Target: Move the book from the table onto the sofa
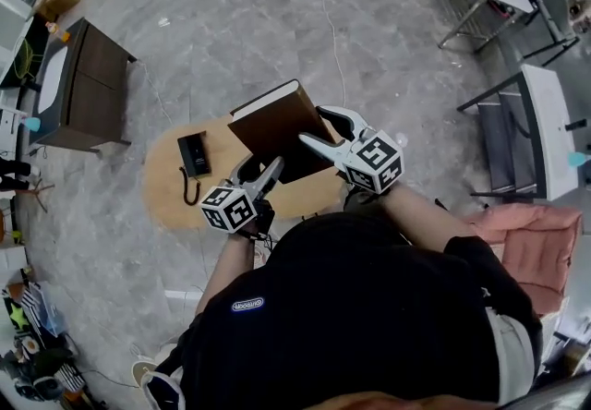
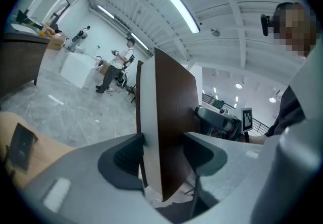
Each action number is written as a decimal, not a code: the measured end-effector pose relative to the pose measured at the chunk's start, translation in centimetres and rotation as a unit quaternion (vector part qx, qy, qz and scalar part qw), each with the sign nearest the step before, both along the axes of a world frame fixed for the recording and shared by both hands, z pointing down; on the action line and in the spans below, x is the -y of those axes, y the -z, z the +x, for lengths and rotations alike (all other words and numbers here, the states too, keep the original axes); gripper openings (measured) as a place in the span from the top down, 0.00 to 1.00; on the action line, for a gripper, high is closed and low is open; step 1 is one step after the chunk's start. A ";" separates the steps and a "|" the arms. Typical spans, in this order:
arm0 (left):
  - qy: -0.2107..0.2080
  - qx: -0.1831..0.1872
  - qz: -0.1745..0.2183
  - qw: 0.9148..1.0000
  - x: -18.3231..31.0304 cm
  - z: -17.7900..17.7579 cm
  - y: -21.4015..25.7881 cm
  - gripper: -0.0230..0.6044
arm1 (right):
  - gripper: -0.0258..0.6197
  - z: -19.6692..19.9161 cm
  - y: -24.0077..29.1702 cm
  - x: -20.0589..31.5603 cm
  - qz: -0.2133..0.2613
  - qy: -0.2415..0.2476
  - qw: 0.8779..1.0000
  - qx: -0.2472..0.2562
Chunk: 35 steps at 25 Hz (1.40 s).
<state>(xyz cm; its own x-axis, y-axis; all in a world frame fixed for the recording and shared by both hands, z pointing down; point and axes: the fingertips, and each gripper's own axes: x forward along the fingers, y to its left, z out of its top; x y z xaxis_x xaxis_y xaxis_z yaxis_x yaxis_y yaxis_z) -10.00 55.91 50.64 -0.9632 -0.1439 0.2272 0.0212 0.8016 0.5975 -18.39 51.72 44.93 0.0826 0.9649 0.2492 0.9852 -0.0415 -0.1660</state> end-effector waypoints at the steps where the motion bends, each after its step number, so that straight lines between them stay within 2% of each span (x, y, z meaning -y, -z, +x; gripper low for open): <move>1: -0.011 0.007 -0.004 1.000 0.4 -0.3 0.6 0.55 | 0.52 -0.2 0.7 0.6 -0.005 -0.011 1.000 0.004; 7: -0.094 0.051 -0.019 0.994 4.2 -3.7 4.4 0.56 | 0.52 -2.1 5.0 6.0 -0.028 -0.090 0.994 0.046; 15: -0.201 0.088 -0.027 0.975 12.9 -9.2 8.4 0.56 | 0.52 -5.8 9.3 16.1 -0.064 -0.195 0.975 0.083; 19: -0.260 0.096 -0.047 0.960 19.9 -11.7 9.1 0.56 | 0.52 -7.2 9.9 24.1 -0.085 -0.250 0.960 0.089; 22: -0.294 0.099 -0.045 0.949 26.0 -12.9 9.6 0.56 | 0.52 -7.8 10.3 30.5 -0.098 -0.287 0.948 0.094; 27: -0.343 0.092 -0.022 0.935 37.1 -13.6 10.0 0.56 | 0.53 -8.2 11.2 41.5 -0.118 -0.341 0.928 0.093; 35: -0.411 0.090 -0.035 0.907 51.5 -14.3 10.1 0.56 | 0.53 -7.6 11.1 56.5 -0.144 -0.405 0.899 0.089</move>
<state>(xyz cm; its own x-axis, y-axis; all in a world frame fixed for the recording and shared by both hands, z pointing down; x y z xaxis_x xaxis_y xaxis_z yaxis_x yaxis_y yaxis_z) -24.33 4.45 40.58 -0.5593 -0.8211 0.1137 -0.6930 0.5384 0.4793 -25.98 -4.81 33.78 -0.6918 0.7176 -0.0800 0.7219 0.6847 -0.1004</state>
